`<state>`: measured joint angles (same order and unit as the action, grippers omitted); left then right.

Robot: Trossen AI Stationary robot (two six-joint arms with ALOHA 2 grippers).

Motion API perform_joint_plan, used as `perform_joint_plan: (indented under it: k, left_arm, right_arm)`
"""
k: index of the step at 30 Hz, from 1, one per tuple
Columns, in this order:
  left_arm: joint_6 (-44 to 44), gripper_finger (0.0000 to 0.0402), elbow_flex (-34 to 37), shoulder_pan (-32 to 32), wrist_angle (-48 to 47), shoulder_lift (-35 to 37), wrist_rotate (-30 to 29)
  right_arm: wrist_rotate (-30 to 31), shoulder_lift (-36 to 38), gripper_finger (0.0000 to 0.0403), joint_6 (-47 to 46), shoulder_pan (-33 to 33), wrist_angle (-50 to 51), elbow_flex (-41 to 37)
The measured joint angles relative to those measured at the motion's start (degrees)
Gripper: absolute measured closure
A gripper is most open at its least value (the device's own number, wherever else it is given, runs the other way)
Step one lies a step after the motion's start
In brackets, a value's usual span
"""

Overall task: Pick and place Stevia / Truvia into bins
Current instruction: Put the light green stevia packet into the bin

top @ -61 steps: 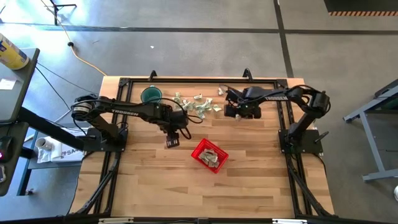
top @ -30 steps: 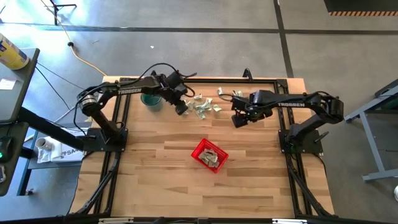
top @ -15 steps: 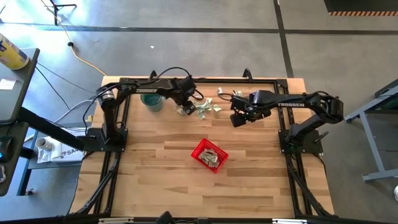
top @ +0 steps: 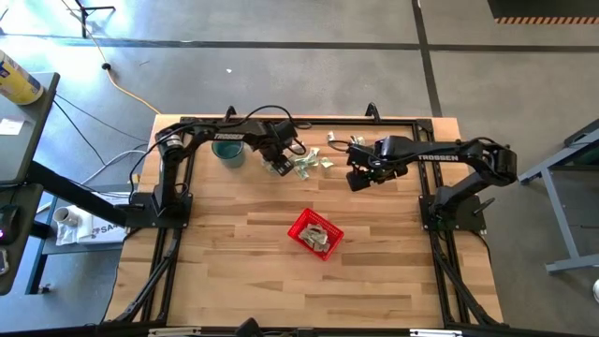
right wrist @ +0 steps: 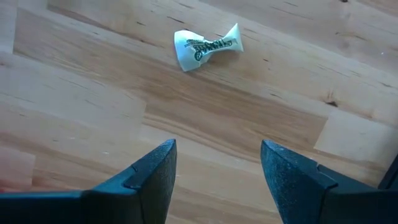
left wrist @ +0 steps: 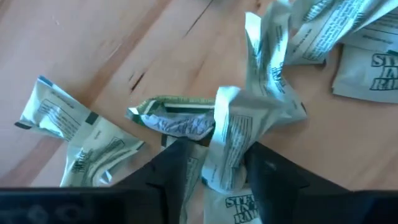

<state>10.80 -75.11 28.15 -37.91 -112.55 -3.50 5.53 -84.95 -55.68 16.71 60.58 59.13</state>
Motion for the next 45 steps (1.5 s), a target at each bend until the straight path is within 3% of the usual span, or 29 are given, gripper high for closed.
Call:
perform_joint_plan:
  k: [11, 15, 19, 24, 30, 38, 41, 45]
  left_arm:
    - [0.01, 0.0378, -0.49, -0.19, -2.39, 0.39, 0.73]
    - [-0.5, 0.0378, -3.78, -0.55, -5.52, 1.44, 0.96]
    - [-1.37, 0.0349, -7.69, -1.28, -6.71, 3.72, 1.51]
    - [-3.24, 0.0381, -12.14, -3.54, -11.41, 5.59, 8.51]
    - [-4.69, 0.0365, -12.46, -13.75, -11.02, 7.64, 18.72]
    - [-2.23, 0.0379, -12.25, -29.11, -3.07, 5.98, 13.68]
    - [-0.01, 0.0374, -12.46, -29.87, -1.34, 5.19, 12.44]
    - [2.47, 0.0347, -12.4, -30.0, -0.85, 2.07, 17.96]
  right_arm:
    - [0.02, -0.02, 0.0178, 0.0, 0.04, -0.02, 0.01]
    - [0.03, -0.02, 0.0178, 0.08, 0.04, -0.04, 0.01]
    - [-0.06, -0.04, 0.0178, 0.2, 0.04, -0.13, 0.01]
    - [-0.86, -0.04, 0.0179, 0.59, 0.04, -0.12, 0.02]
    - [-3.6, -0.04, 0.0179, 4.4, 0.04, -0.33, 0.03]
    - [-4.4, -0.04, 0.0178, 9.56, 0.17, -0.25, 0.03]
    - [-4.34, -0.04, 0.0179, 11.4, 0.17, 0.19, 0.03]
    - [-3.28, -0.04, 0.0178, 15.03, 0.17, 0.67, 0.05]
